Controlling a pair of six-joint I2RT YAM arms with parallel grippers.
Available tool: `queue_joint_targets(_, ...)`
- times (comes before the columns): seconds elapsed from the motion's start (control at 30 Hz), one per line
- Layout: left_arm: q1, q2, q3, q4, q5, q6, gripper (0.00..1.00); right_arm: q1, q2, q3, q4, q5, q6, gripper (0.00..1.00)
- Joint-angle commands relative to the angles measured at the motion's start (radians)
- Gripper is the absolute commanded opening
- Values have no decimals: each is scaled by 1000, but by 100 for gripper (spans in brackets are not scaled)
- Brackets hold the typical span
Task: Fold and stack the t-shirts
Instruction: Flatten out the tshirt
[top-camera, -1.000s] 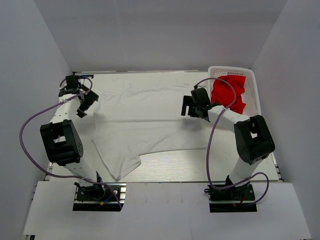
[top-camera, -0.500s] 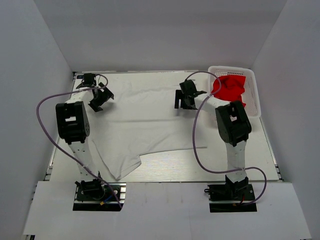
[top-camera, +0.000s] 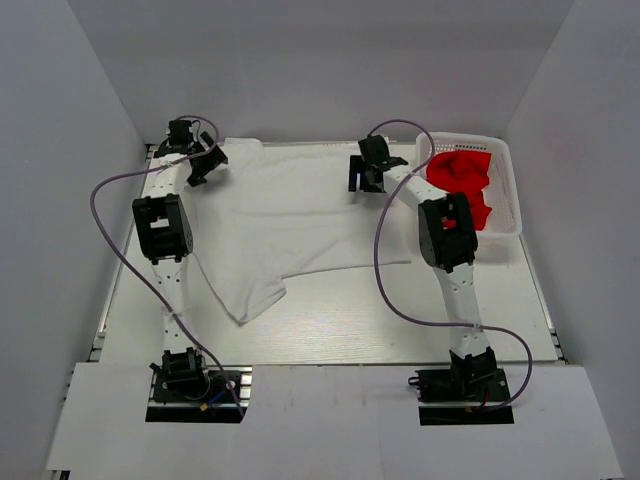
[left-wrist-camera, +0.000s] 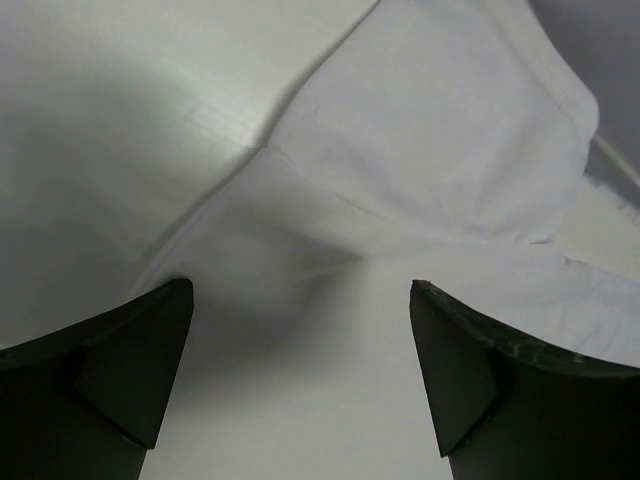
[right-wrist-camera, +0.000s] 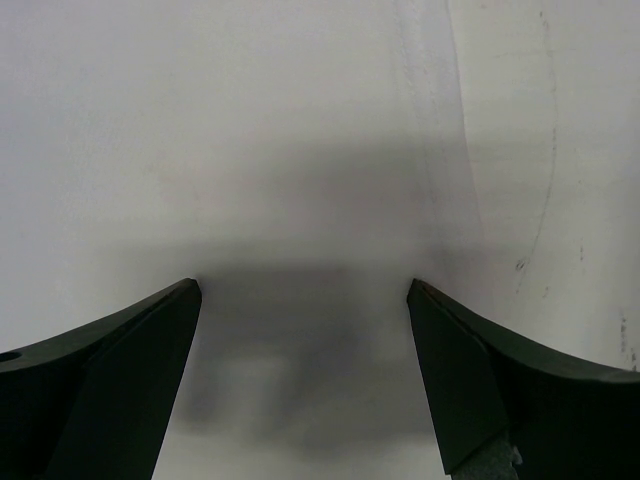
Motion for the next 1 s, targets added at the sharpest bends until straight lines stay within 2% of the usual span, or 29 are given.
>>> queue_joint_targets(0.0,1,132,163,-27,81,71,100,-10,13,26,12,-64,-94,90)
queue_joint_targets(0.2,1,16,139,140,62,130,100,0,-151,-44,83,-76,-187,90)
queue_joint_targets(0.3,1,-59,160,181,145,183,100,20,-279,-153,141,-76,-226,90)
queue_joint_targets(0.37,-11,-79,244,125,156,200,100,31,-370,-246,172,-64,-230,90)
queue_joint_targets(0.43,-22,-147,245,36,156,209,100,39,-421,-292,164,-27,-218,90)
queue_joint_targets(0.5,-31,-239,87,27,179,200,100,49,-496,-351,147,-6,-168,90)
queue_joint_targets(0.53,-41,-345,-59,27,208,200,100,50,-521,-445,155,-6,-152,90)
queue_joint_targets(0.63,-64,-492,-275,27,240,197,100,60,-636,-588,207,37,-48,90)
queue_joint_targets(0.67,-80,-597,-433,36,240,188,100,63,-659,-669,219,46,-34,90)
queue_joint_targets(0.7,-99,-657,-521,49,230,164,100,62,-711,-694,219,52,-19,90)
queue_joint_targets(0.73,-119,-787,-700,98,220,136,100,63,-725,-733,216,55,21,90)
queue_joint_targets(0.77,-119,-788,-791,123,208,114,100,65,-751,-733,229,56,23,90)
queue_joint_targets(0.8,-139,-925,-877,143,197,84,100,68,-779,-792,232,56,30,90)
queue_joint_targets(0.83,-148,-993,-1053,167,216,62,100,69,-805,-814,244,31,47,90)
queue_joint_targets(0.87,-157,-1058,-1137,206,216,21,100,69,-813,-840,262,20,56,90)
queue_joint_targets(0.93,-180,-1208,-1320,160,216,-16,100,71,-851,-891,282,-12,73,90)
queue_joint_targets(0.97,-180,-1249,-1358,107,178,-36,100,71,-859,-898,305,-18,76,90)
